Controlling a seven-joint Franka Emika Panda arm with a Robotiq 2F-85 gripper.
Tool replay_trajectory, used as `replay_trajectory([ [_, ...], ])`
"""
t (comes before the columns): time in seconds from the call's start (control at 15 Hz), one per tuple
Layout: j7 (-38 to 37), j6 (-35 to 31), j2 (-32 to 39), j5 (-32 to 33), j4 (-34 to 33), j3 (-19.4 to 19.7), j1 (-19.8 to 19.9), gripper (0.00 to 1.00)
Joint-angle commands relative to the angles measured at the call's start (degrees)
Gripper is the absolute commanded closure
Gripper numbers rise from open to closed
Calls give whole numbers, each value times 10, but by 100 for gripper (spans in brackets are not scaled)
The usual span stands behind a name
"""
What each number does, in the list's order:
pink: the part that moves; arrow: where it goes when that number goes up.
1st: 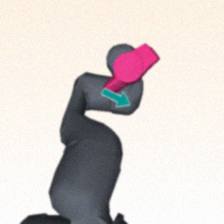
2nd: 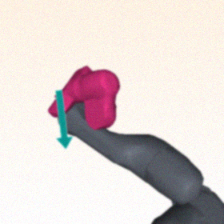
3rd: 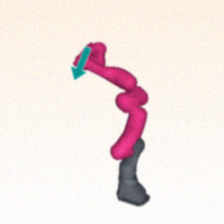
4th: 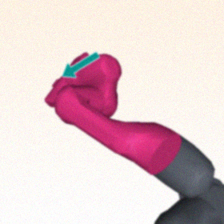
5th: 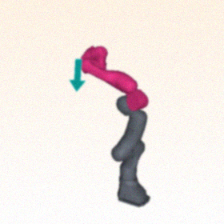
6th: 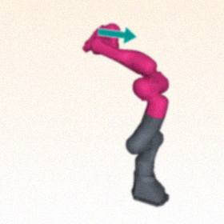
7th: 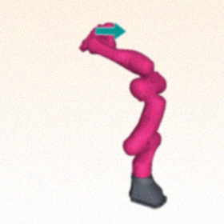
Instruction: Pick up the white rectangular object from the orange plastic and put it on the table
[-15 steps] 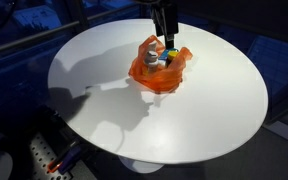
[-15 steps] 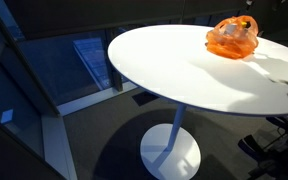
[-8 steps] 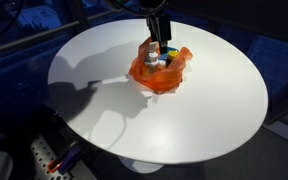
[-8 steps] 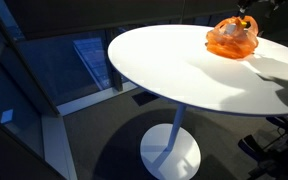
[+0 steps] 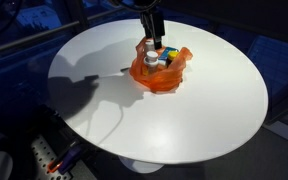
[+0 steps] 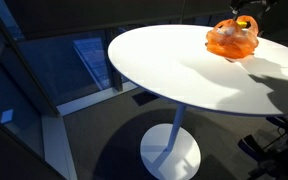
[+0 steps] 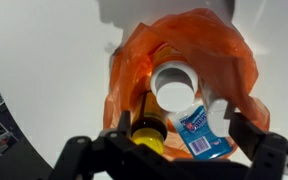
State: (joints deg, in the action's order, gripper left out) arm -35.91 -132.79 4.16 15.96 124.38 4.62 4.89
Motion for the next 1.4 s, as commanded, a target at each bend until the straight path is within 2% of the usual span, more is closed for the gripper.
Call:
replay_trajectory([
  [0.0,-3,-4,10,2,-14,3,-11,0],
  [0.87,-5,-26,44,12,-21,8,-24,0],
  [1.0,-7,-35,46,18,-23,9,-27,21],
  [1.07,-8,-40,45,22,-23,10,-29,36],
  [1.33,-5,-54,38,38,-25,9,-36,68],
])
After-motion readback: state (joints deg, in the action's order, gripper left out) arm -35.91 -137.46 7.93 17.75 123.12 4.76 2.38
